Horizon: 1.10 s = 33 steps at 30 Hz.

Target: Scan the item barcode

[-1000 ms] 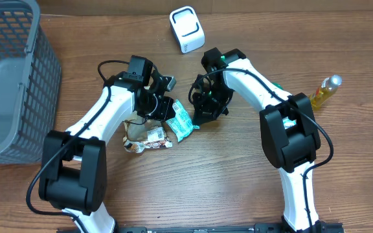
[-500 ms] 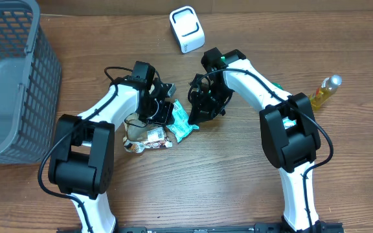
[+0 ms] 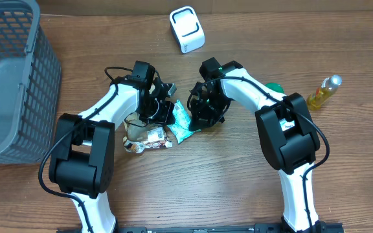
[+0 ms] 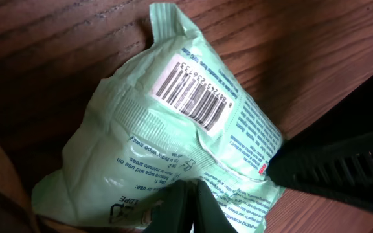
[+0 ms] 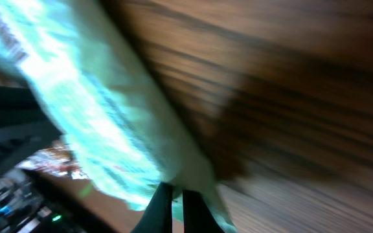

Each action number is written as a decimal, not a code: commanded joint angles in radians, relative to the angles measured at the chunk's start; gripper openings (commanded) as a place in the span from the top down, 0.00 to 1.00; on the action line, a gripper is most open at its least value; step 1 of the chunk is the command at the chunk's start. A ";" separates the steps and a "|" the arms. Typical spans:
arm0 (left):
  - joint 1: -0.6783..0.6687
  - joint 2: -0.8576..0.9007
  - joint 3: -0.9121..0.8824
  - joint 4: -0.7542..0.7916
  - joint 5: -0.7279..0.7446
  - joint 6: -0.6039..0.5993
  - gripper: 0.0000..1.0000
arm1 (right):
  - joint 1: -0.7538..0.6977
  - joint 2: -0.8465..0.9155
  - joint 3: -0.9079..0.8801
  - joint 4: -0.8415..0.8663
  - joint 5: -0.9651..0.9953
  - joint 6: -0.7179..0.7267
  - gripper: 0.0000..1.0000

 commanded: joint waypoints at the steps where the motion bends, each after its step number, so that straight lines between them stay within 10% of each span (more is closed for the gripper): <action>1: -0.007 0.045 -0.006 -0.007 -0.061 0.005 0.96 | -0.002 -0.010 -0.028 0.011 0.239 0.026 0.96; 12: -0.006 0.037 0.021 0.002 0.050 0.005 0.94 | -0.034 -0.010 0.068 0.012 0.257 0.021 0.92; 22: -0.005 -0.017 0.148 -0.048 0.026 -0.033 0.92 | -0.051 -0.010 0.327 -0.275 0.150 0.019 0.46; 33: -0.021 -0.006 0.138 -0.037 -0.117 -0.032 0.92 | -0.047 -0.010 0.147 -0.244 0.011 0.053 0.33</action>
